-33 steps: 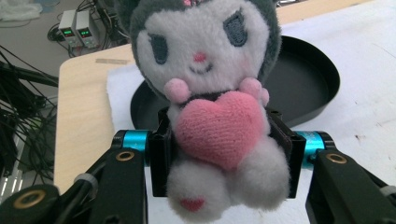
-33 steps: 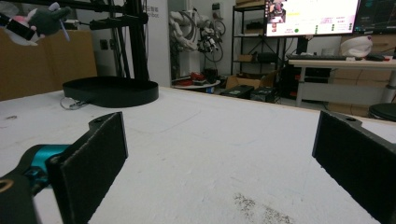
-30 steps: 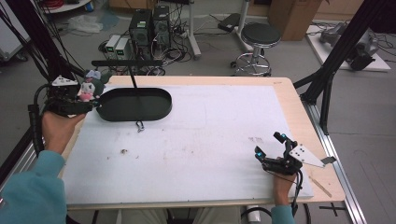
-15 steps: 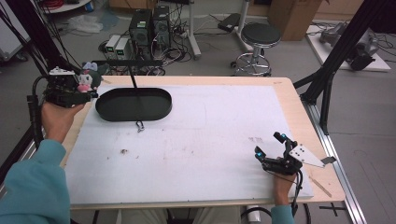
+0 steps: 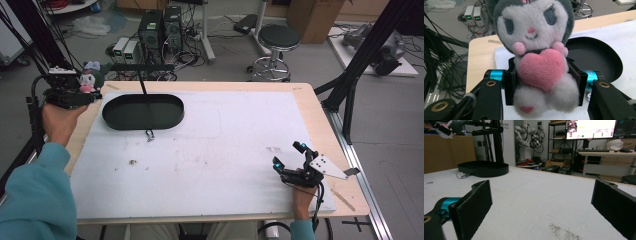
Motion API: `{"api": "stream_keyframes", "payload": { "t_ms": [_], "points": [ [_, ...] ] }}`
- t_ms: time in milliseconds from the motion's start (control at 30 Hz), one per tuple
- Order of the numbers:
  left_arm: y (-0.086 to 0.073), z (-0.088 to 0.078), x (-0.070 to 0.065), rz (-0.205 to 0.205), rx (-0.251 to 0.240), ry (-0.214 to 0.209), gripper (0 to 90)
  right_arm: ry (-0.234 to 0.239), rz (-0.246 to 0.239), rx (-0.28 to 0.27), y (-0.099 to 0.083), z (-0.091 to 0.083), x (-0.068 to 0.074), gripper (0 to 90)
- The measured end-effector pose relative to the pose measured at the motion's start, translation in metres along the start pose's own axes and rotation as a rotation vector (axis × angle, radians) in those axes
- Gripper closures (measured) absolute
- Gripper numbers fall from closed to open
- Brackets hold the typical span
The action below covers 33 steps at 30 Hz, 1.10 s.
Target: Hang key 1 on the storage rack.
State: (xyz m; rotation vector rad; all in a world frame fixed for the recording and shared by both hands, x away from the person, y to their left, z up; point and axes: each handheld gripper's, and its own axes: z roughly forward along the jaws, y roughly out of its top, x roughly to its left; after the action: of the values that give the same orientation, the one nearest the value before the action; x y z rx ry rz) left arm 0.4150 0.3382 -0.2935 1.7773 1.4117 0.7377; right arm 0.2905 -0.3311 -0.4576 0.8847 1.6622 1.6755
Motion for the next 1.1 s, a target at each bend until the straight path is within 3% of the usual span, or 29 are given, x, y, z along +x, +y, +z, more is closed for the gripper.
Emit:
{"api": "stream_keyframes", "payload": {
  "t_ms": [533, 1100],
  "points": [
    [0.01, 0.008, -0.001, -0.011, -0.009, -0.003, 52.1, -0.001, -0.003, -0.003, 0.0, 0.0, 0.0, 2.5],
    [0.011, 0.019, -0.017, 0.024, 0.029, -0.022, 52.0, 0.0, -0.002, -0.002, 0.0, 0.0, 0.0, 2.5]
  ]
}}
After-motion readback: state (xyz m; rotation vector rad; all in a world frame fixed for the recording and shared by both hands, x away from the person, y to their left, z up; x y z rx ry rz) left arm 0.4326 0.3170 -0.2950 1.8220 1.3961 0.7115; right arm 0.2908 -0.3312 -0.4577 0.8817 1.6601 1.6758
